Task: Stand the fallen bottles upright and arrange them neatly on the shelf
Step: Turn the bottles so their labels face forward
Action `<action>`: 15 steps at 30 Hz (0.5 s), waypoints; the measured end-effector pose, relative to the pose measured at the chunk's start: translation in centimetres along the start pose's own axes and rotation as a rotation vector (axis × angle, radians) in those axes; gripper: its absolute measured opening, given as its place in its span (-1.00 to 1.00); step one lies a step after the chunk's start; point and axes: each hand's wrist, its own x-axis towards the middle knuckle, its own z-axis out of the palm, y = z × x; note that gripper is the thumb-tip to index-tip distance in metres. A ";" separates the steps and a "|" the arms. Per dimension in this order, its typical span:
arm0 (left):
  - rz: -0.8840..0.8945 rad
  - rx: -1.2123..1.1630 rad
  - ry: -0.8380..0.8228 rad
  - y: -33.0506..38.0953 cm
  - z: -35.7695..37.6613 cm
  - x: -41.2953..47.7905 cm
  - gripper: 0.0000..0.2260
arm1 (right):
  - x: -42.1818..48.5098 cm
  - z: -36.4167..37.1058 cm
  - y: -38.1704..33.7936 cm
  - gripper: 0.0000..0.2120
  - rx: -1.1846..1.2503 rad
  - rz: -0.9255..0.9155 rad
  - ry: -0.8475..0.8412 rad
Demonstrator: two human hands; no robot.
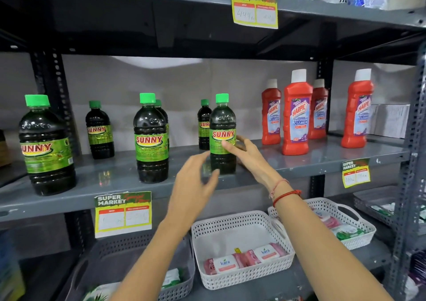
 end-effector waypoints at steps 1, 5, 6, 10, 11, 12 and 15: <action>-0.046 -0.028 -0.059 0.3 0.9 1.0 -0.57 | 0.0 0.0 0.1 -0.20 0.000 -0.013 -0.009; -0.256 -0.063 -0.185 -0.3 2.7 3.6 -0.61 | 0.1 -0.2 0.3 -0.40 -0.006 -0.065 0.003; -0.296 -0.086 -0.186 -0.5 2.8 3.8 -0.65 | 0.2 -0.3 0.4 -0.43 0.001 -0.076 0.021; -0.368 -0.072 -0.145 -0.5 4.1 3.6 -0.67 | 0.1 -0.9 0.7 -0.44 0.026 -0.070 0.032; -0.370 -0.056 -0.124 -0.3 4.4 3.5 -0.68 | 0.2 -1.1 0.8 -0.42 0.019 -0.067 0.027; -0.366 -0.043 -0.110 -0.2 4.6 3.5 -0.68 | 0.2 -1.3 0.9 -0.42 0.011 -0.069 0.024; -0.374 -0.032 -0.111 -0.1 4.9 3.5 -0.67 | 0.3 -1.7 1.2 -0.41 -0.006 -0.081 0.031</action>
